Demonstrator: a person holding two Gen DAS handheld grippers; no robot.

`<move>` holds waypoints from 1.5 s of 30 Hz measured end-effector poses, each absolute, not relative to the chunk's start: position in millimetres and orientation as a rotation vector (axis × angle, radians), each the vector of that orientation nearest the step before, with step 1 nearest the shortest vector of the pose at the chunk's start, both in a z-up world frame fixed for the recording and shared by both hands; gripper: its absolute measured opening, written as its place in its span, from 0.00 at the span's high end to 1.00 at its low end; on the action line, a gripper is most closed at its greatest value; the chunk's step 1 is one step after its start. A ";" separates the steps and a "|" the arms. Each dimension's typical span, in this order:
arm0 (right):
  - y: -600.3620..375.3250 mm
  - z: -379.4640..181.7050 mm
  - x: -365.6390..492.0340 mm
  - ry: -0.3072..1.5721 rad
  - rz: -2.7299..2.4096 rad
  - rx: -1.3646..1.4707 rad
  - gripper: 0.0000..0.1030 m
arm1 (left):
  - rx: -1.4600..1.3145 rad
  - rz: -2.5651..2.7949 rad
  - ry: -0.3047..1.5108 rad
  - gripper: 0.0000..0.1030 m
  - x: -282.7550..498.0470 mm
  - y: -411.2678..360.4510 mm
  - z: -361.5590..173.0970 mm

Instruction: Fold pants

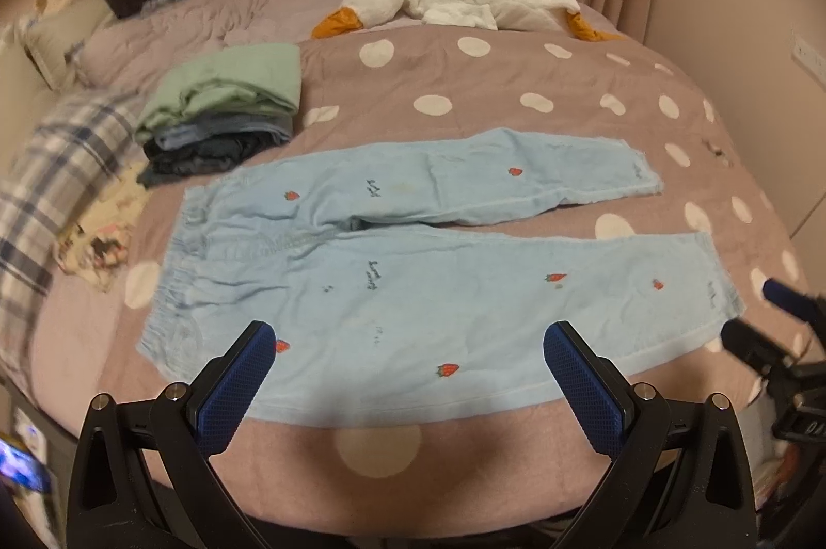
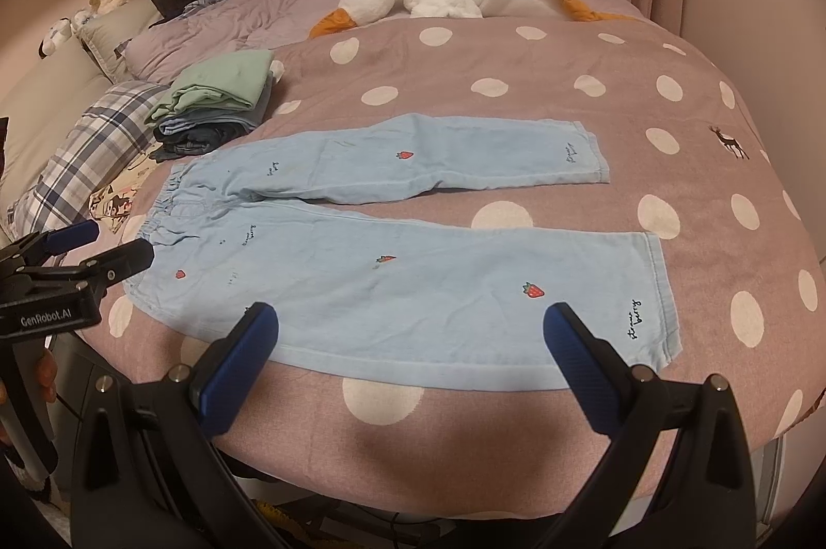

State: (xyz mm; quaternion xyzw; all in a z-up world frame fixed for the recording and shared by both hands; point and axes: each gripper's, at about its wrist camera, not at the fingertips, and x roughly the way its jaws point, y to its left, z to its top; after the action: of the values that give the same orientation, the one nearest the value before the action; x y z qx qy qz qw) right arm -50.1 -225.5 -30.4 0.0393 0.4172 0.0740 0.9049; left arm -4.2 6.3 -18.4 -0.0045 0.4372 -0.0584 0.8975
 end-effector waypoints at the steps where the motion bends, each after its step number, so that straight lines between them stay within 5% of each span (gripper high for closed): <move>1: -225.7 -32.6 -49.4 0.860 0.157 0.076 0.00 | -0.050 -0.132 0.918 0.00 -1.0 10.6 -21.0; 13: -146.0 -116.0 -42.2 0.875 0.368 -0.257 0.02 | -0.695 0.179 1.054 0.00 -6.7 168.4 -128.4; 24: -41.4 -162.8 -52.4 0.679 0.605 -0.642 0.34 | -0.836 0.321 0.897 0.02 -14.1 220.4 -151.7; 25: -37.3 -164.2 -54.7 0.654 0.608 -0.662 0.36 | -0.823 0.330 0.886 0.11 -10.5 223.1 -153.4; 26: -35.7 -164.2 -54.8 0.627 0.612 -0.680 0.41 | -0.808 0.341 0.884 0.36 -6.2 225.6 -154.6; 28: -30.7 -164.4 -48.5 0.609 0.603 -0.706 0.60 | -0.787 0.361 0.923 0.65 4.3 230.7 -159.4; 29: -29.5 -164.3 -42.8 0.625 0.609 -0.707 0.77 | -0.782 0.366 0.925 0.74 6.4 234.9 -162.0; 32: -27.4 -157.3 -37.5 0.651 0.625 -0.686 0.90 | -0.768 0.354 0.922 0.82 -1.0 241.1 -157.8; 37: -33.0 -148.9 -51.3 0.669 0.675 -0.673 0.90 | -0.650 0.334 0.946 0.81 -12.6 235.7 -156.8; 40: -32.8 -164.9 -57.3 0.706 0.686 -0.677 0.86 | -0.592 0.328 0.983 0.74 -13.0 232.4 -156.9; 41: -33.3 -165.1 -59.5 0.695 0.672 -0.679 0.87 | -0.559 0.342 1.000 0.63 -13.8 231.3 -152.6; 43: -38.8 -157.5 -57.4 0.719 0.675 -0.628 0.72 | -0.504 0.370 1.008 0.51 -20.2 232.3 -142.0; 45: -54.4 -142.8 -54.0 0.734 0.692 -0.518 0.60 | -0.494 0.384 0.984 0.50 -30.7 235.2 -132.6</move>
State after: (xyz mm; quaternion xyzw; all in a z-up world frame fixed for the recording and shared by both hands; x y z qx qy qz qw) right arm -54.0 -54.4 -142.8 -0.2454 0.3477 0.3277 0.8435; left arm -30.7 235.2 -132.6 -0.2330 0.4647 0.1813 0.8348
